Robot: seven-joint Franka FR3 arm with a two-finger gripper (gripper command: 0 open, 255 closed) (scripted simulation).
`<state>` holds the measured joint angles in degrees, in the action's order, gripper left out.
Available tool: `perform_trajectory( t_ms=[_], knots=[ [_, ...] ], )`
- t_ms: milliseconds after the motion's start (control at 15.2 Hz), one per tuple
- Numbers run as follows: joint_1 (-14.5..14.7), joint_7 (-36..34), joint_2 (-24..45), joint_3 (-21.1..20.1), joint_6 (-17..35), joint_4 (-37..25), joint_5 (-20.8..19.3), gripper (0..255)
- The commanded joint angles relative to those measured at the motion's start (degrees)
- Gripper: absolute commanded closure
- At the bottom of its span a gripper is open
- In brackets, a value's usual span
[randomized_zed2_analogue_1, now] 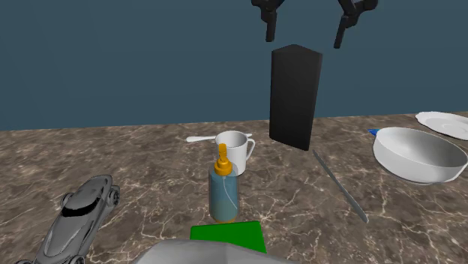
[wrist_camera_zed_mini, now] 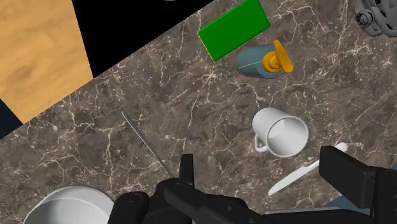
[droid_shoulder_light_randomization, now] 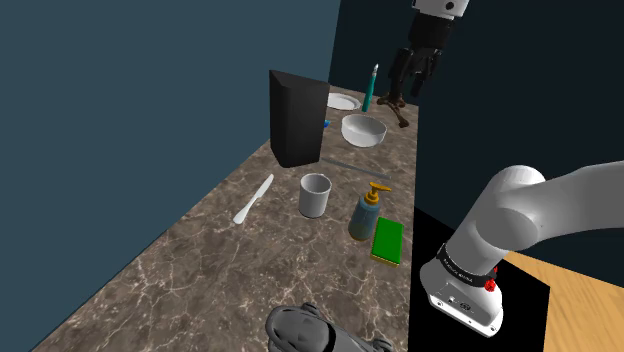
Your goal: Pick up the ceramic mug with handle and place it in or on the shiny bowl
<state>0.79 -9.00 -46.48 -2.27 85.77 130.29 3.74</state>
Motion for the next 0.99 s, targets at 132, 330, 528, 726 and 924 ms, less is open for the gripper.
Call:
perform_trajectory(
  t_ms=[132,330,528,726,924],
  knots=[
    [0.33,-1.87,1.07,-2.00,3.03,2.12,0.86,0],
    [0.85,-4.68,3.32,-5.00,7.66,4.78,2.05,0],
    [1.31,-7.50,6.33,-8.06,12.40,6.78,3.07,0],
    [1.62,-10.38,10.11,-11.16,17.20,8.10,3.82,0],
    [1.79,-13.41,14.64,-14.24,22.00,8.73,4.13,0]
  ],
)
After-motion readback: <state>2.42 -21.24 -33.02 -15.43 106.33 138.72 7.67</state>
